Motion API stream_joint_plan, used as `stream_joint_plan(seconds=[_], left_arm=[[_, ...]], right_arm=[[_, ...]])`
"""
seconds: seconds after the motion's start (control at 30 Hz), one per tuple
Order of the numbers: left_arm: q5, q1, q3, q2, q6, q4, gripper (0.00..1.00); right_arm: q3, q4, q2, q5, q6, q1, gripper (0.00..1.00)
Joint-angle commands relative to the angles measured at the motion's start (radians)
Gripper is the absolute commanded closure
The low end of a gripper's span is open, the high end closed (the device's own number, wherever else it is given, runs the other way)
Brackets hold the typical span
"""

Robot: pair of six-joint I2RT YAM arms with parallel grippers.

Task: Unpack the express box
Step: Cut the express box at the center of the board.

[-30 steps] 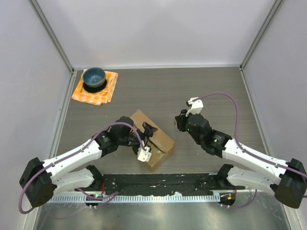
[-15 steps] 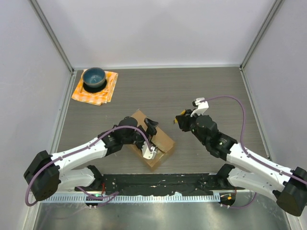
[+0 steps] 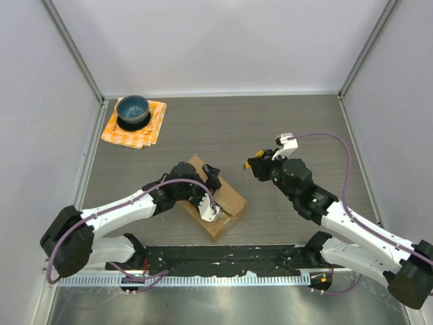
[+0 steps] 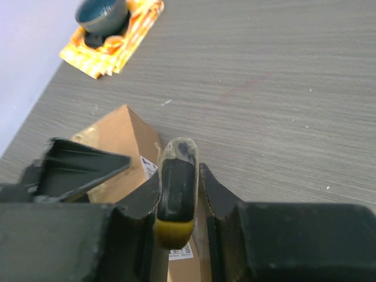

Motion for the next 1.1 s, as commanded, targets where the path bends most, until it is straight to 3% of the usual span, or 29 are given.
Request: stream_joint_plan(seconds=[0.0,0.07,0.1,0.13,0.2,0.27,0.33,0.37,0.4,0.43,0.5,0.53,0.77,0.9,1.0,1.07], left_arm=[[-0.079,0.014,0.119,0.121,-0.018,-0.226,0.13],[-0.116,0.014,0.167,0.166,-0.024,-0.256,0.29],[-0.124,0.014,0.167,0.168,-0.099,-0.221,0.41],[-0.141,0.008,0.187,0.178,-0.150,-0.165,0.59],[-0.266,-0.007,0.248,0.216,-0.284,-0.165,0.69],[-0.424,-0.015,0.375,0.276,-0.528,-0.211,0.72],[-0.530,-0.015,0.536,0.381,-0.741,-0.371,0.79],[-0.663,-0.015,0.602,0.437,-0.809,-0.448,0.85],[-0.723,-0.005,0.677,0.492,-0.878,-0.537,0.99],[-0.772,0.012,0.831,0.566,-1.049,-0.731,1.00],[-0.771,0.095,0.964,0.707,-1.211,-0.952,1.00],[-0.770,0.121,1.035,0.730,-1.316,-0.979,1.00],[-0.724,0.258,1.184,0.737,-1.643,-1.016,1.00],[-0.684,0.261,1.261,0.714,-1.751,-1.070,1.00],[-0.601,0.270,1.235,0.675,-1.854,-1.073,1.00],[-0.441,0.313,1.215,0.634,-1.926,-1.070,1.00]], right_arm=[[0.021,-0.023,-0.107,0.009,0.005,-0.002,0.99],[0.018,-0.058,-0.142,0.021,0.003,-0.002,0.99],[0.016,-0.066,-0.161,0.027,0.000,-0.002,0.99],[0.018,-0.107,-0.199,0.035,-0.003,-0.002,0.99],[0.027,-0.132,-0.231,0.047,-0.015,-0.002,0.99],[0.036,-0.163,-0.268,0.061,-0.024,-0.002,0.99],[0.055,-0.186,-0.287,0.076,-0.046,-0.002,0.99],[0.064,-0.193,-0.293,0.084,-0.052,-0.002,0.99],[0.082,-0.198,-0.298,0.095,-0.067,-0.002,0.99],[0.090,-0.212,-0.302,0.104,-0.077,-0.002,0.99],[0.116,-0.223,-0.325,0.138,-0.089,-0.002,0.99],[0.122,-0.242,-0.333,0.147,-0.093,-0.002,0.99],[0.161,-0.309,-0.416,0.132,-0.095,0.000,0.99],[0.194,-0.263,-0.410,-0.041,-0.113,-0.002,0.99],[0.236,-0.202,-0.371,-0.160,-0.124,-0.002,0.99],[0.237,-0.131,-0.321,-0.365,-0.126,-0.002,0.99]])
